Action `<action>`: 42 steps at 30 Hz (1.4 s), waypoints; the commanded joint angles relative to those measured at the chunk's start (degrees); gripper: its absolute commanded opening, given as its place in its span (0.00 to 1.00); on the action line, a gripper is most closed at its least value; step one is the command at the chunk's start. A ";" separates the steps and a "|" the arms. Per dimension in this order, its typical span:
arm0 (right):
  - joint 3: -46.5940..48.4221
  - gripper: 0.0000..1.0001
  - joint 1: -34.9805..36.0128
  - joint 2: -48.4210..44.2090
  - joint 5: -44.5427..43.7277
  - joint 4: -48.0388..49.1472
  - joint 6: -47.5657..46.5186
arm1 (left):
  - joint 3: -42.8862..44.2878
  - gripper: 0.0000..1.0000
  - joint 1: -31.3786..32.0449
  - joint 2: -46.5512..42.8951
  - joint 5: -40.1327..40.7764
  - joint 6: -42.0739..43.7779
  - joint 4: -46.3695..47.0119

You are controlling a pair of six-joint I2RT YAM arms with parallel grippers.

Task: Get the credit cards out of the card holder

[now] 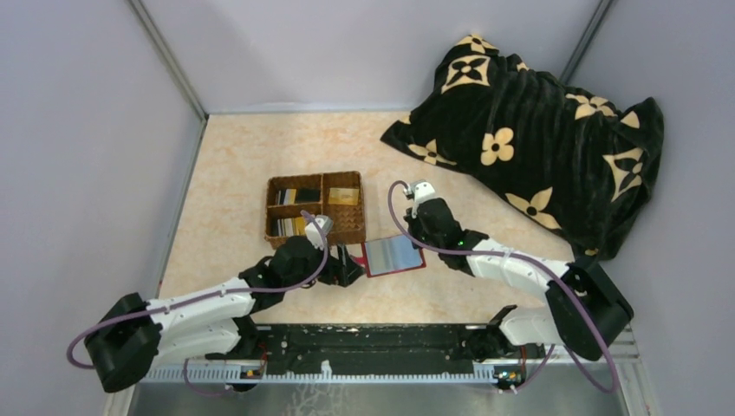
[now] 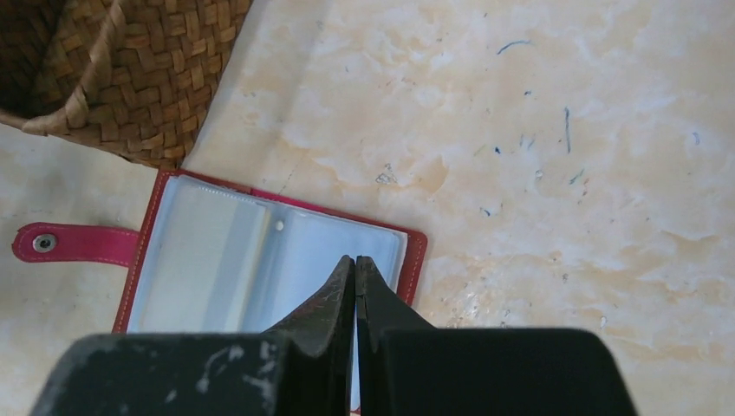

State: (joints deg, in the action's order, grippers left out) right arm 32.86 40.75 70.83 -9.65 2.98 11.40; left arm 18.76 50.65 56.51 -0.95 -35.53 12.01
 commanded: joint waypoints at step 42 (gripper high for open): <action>15.14 0.62 13.79 20.49 -0.24 -9.29 9.63 | -0.12 0.95 -17.52 1.26 2.44 2.08 -2.00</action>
State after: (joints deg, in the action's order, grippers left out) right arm 44.45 53.87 89.56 -9.82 -6.59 19.68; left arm 20.53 33.58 60.69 1.91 -33.58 11.46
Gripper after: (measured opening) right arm 0.617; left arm 0.945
